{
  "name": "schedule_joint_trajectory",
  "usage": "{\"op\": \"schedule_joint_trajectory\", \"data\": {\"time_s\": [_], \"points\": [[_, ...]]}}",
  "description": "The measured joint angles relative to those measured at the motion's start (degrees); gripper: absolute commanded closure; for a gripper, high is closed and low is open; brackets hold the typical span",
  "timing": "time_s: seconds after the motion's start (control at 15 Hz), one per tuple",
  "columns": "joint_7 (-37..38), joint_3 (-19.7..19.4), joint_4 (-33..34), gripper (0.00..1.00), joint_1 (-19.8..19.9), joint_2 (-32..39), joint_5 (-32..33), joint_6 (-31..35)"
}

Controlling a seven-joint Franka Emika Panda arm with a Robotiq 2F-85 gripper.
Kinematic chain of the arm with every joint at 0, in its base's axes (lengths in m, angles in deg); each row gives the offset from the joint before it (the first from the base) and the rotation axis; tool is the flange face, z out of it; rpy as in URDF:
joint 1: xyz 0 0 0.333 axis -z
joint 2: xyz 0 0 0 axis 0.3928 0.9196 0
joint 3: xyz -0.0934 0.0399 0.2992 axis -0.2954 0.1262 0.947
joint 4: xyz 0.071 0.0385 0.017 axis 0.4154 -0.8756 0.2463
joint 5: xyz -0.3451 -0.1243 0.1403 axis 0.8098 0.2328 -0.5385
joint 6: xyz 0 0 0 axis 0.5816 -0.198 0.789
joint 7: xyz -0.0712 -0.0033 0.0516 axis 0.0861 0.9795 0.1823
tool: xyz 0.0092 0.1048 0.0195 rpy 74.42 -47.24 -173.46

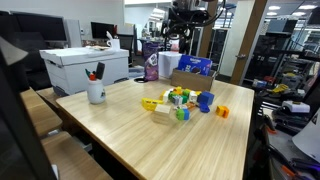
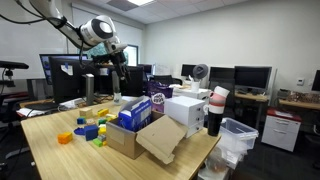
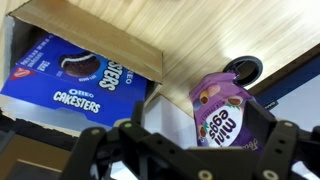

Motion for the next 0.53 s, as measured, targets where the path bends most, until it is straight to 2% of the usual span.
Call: {"op": "schedule_joint_trajectory", "data": {"time_s": [0.27,0.53], "points": [[-11.89,0.09,-0.72,0.0,0.02,-0.21,-3.47,3.49],[-25.72,0.25,-0.72,0.0,0.01,-0.21,-10.19,5.11]]}}
